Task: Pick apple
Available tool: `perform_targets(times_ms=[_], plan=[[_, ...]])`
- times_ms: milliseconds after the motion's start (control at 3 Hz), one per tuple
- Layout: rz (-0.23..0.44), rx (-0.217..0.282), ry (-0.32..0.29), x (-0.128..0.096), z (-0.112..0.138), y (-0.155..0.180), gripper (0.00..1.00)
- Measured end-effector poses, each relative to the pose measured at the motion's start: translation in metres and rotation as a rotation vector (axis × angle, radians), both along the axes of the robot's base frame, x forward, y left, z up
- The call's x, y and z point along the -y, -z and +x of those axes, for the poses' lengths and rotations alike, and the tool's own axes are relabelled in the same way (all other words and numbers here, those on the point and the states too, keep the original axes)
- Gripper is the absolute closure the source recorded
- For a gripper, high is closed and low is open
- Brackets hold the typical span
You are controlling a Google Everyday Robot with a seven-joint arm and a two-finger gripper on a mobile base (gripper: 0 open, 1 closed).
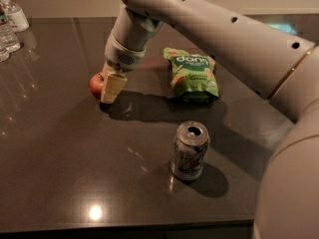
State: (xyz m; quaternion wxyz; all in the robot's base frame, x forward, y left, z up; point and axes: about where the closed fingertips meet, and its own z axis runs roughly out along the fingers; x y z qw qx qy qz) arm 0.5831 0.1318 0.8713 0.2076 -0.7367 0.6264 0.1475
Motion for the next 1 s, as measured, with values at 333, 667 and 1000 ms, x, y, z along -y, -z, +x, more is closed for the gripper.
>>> perform_targets(times_ms=[333,667,1000], plan=[[0.004,0.006,-0.006,0.01,-0.006,-0.03,1.0],[0.015,0.03,-0.03,0.033,-0.013,-0.084,1.0],[0.015,0.03,-0.03,0.033,-0.013,-0.084,1.0]])
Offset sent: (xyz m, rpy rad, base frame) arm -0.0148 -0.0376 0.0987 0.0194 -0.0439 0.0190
